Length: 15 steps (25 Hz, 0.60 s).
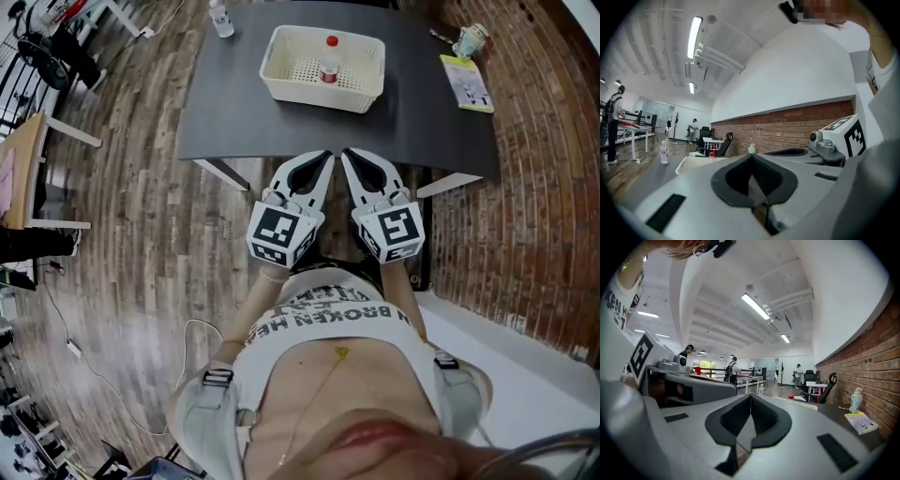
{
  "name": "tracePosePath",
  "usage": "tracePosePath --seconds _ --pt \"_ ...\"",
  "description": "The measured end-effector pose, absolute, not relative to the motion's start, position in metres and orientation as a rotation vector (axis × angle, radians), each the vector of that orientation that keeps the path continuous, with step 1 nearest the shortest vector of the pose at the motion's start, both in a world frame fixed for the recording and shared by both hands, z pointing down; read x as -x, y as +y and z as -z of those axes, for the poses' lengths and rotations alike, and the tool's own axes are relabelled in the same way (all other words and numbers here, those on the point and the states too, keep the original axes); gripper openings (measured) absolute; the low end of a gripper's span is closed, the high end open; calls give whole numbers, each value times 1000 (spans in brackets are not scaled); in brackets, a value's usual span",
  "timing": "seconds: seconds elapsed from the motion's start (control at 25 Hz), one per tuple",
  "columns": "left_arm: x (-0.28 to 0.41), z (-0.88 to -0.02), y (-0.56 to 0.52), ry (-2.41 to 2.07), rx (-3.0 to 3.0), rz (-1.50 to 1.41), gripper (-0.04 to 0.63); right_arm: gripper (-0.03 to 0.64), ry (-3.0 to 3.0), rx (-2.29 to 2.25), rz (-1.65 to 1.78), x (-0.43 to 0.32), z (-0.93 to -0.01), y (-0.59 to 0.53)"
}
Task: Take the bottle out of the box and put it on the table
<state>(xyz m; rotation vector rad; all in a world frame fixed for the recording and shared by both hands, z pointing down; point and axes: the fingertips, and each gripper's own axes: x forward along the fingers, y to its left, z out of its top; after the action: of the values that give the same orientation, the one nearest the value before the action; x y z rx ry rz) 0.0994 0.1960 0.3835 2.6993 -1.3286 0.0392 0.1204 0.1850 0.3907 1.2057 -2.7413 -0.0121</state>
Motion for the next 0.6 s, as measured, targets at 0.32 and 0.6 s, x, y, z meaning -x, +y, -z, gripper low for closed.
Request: tracePosePath --seconds 0.32,0.6 --pt "-77 -388 149 -1248 -2718 -59 -2 9 -2710 -1241 -27 -95 -397 140" --pt "-60 -393 125 -1222 -2712 -53 -2 9 -2678 -1278 -63 -82 -403 114"
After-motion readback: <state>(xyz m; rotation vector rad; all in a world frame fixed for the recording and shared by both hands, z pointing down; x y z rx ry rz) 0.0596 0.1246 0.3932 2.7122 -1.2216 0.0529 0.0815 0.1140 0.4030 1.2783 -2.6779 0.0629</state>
